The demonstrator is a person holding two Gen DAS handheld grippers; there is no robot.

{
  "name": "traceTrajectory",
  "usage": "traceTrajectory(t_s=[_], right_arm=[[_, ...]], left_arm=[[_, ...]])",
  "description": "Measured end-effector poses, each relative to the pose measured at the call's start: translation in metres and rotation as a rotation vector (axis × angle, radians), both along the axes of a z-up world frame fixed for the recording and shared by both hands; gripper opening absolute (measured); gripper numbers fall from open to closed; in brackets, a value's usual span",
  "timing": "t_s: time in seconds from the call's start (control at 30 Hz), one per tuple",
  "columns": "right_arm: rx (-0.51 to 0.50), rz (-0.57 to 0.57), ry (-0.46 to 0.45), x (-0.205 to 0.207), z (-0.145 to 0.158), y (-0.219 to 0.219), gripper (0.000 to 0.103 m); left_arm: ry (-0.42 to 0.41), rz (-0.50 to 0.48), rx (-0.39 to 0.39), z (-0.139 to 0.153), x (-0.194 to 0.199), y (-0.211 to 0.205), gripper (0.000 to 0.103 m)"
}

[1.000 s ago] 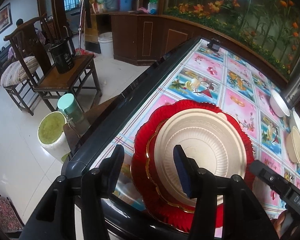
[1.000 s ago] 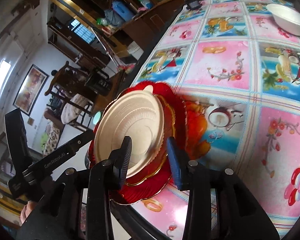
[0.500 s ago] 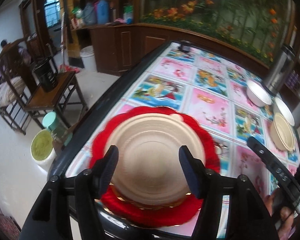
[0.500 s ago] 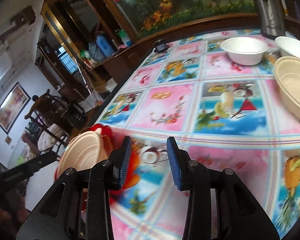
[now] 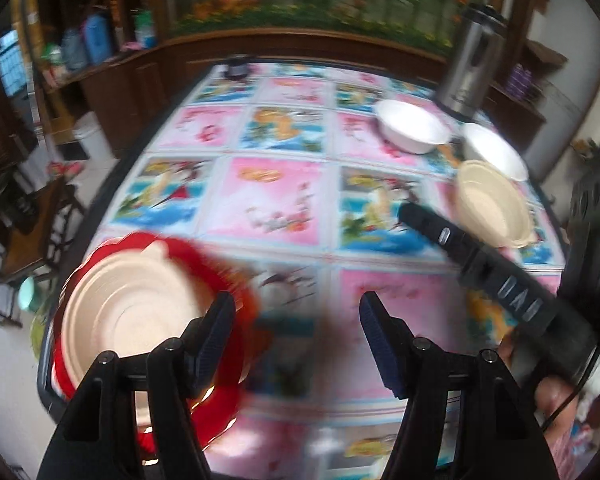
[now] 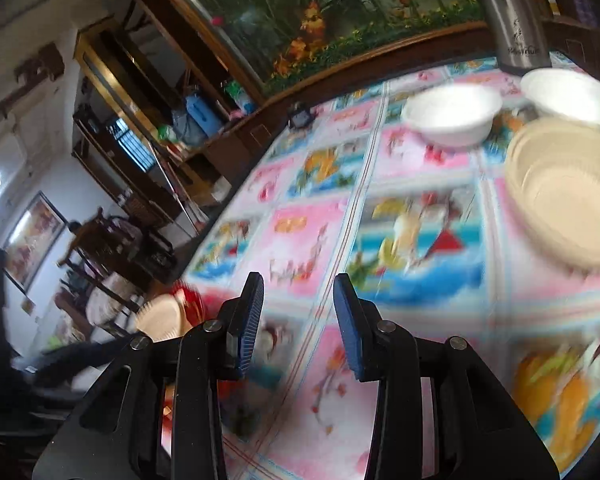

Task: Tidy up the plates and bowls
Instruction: 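Move both tools to the white plates beside the steel thermos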

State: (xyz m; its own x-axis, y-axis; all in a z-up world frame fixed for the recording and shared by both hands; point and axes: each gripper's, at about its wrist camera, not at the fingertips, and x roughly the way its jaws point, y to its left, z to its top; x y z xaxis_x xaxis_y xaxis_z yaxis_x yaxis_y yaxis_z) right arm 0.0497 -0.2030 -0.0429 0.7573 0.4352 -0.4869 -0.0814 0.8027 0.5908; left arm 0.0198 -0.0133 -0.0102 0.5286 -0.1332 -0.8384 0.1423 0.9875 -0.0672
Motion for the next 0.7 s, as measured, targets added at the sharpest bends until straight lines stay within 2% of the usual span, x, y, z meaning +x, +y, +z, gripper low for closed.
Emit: traceTrajectory(t_s=[0.13, 0.23, 0.3, 0.33, 0.4, 0.47, 0.6, 0.7], right_arm=[[0.098, -0.026, -0.006, 0.029, 0.038, -0.062, 0.037], [0.121, -0.047, 0.095, 0.064, 0.057, -0.099, 0.039], [0.123, -0.072, 0.178, 0.090, 0.061, -0.123, 0.039], [0.112, -0.081, 0.205, 0.100, 0.060, -0.130, 0.039], [0.114, -0.117, 0.246, 0.119, 0.053, -0.146, 0.039], [0.139, -0.107, 0.289, 0.135, 0.041, -0.159, 0.039], [0.144, -0.113, 0.308, 0.146, 0.030, -0.176, 0.039], [0.165, -0.101, 0.355, 0.153, 0.015, -0.182, 0.039]], left_arm=[[0.105, -0.060, -0.094, 0.018, 0.037, -0.010, 0.065], [0.097, -0.043, -0.056, 0.040, 0.075, -0.025, 0.066], [0.086, -0.025, -0.028, 0.046, 0.101, -0.034, 0.075], [0.087, -0.011, -0.026, 0.047, 0.115, -0.038, 0.075], [0.106, 0.019, -0.040, 0.043, 0.147, -0.047, 0.075], [0.152, 0.041, -0.082, 0.032, 0.180, -0.054, 0.075], [0.233, 0.118, -0.141, -0.002, 0.237, -0.069, 0.075], [0.201, 0.141, -0.125, -0.015, 0.262, -0.085, 0.075]])
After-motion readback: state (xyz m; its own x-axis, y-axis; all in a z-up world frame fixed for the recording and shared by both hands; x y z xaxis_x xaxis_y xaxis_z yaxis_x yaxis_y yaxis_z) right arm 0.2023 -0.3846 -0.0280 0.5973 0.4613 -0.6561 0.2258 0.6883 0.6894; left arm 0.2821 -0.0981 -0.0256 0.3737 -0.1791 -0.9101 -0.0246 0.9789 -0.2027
